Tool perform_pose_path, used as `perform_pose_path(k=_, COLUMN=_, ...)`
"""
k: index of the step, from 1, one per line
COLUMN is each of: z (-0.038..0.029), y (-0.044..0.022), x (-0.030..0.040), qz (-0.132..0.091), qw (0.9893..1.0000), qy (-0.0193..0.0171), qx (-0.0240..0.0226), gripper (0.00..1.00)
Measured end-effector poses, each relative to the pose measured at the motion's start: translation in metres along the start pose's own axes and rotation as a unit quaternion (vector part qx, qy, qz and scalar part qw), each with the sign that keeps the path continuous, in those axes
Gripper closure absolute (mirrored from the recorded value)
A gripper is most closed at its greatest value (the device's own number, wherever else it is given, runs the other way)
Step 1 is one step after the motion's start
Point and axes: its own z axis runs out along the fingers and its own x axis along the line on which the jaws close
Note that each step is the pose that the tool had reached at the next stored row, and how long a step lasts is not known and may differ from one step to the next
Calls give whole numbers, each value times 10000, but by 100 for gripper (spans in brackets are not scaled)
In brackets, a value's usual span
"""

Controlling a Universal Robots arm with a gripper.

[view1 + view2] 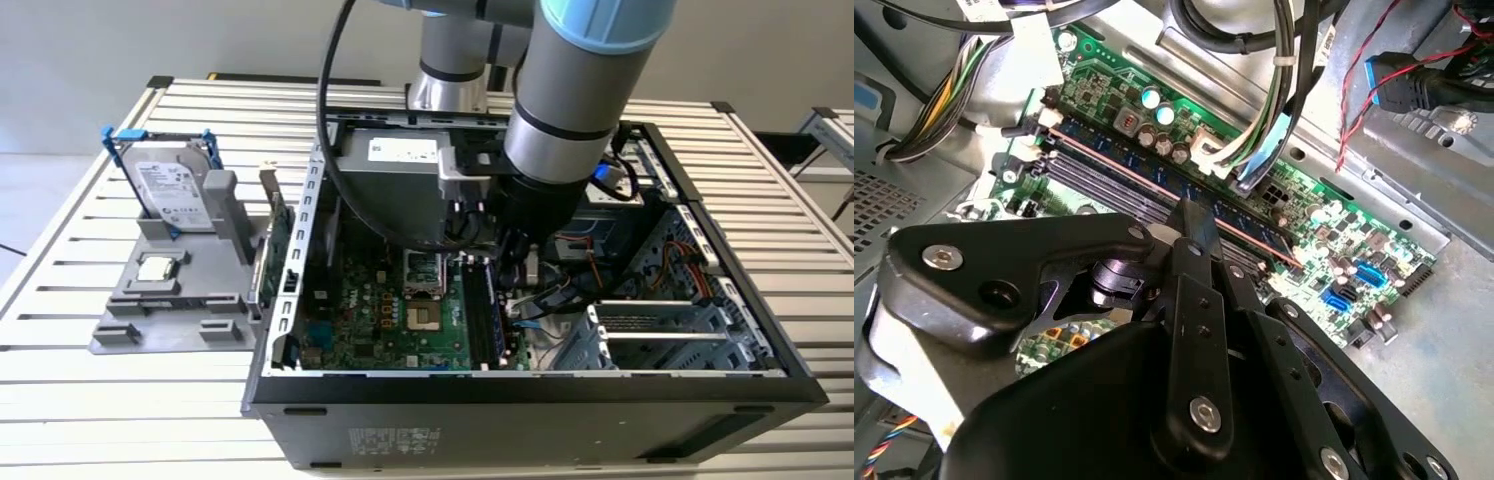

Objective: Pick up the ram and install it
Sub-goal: 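Press down the ram until it locks into place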

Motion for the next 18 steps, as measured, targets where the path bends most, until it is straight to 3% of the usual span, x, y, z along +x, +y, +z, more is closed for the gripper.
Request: perform_pose_path(k=18, z=-244, y=0, x=2, qz=0, qw=10000, qy=0, qx=0, gripper=100)
